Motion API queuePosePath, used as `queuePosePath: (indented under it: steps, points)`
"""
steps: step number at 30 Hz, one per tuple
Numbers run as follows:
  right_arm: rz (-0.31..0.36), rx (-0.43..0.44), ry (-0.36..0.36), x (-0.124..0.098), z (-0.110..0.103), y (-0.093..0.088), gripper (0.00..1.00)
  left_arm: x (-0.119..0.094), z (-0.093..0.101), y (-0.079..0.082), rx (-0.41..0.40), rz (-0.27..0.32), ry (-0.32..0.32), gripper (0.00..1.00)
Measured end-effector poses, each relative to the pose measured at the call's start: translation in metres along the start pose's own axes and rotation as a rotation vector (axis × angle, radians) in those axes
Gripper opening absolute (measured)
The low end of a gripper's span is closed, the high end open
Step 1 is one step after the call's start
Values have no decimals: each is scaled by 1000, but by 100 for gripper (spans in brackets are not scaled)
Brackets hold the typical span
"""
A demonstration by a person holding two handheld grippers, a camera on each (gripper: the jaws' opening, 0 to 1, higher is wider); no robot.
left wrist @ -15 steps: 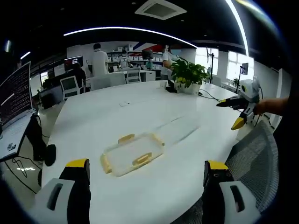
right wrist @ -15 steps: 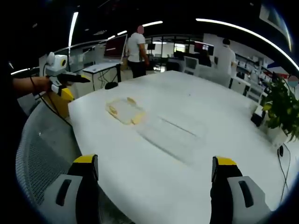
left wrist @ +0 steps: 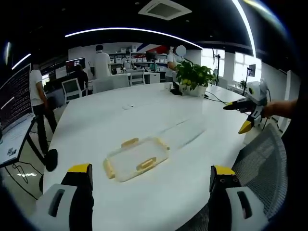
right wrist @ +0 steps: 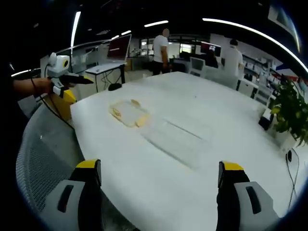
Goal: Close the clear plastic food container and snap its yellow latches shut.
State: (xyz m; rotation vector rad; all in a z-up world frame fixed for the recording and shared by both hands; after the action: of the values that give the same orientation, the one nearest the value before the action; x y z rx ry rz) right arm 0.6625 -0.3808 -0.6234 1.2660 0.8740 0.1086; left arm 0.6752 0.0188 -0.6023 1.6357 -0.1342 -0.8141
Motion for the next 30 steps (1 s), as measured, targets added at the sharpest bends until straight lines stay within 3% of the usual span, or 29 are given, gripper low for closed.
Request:
queuePosePath:
  steps: [30]
  points:
    - [-17,-4,8,2,1,-1,99,-1,-1,-2,-1,-10,-1,99]
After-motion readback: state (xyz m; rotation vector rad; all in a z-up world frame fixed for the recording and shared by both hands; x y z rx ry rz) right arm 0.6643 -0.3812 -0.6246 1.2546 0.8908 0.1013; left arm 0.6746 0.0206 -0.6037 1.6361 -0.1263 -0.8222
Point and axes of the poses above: the point that each gripper's makers call its tool centre point, and the gripper's own axes: x roughly forward along the fingers, z roughly to its right, y roughly out of its top, the point moved 10 cm from there along -x, roughly backward along the fingers, and after that the axes turned 4 degrees about z, right-handed, at the moved point
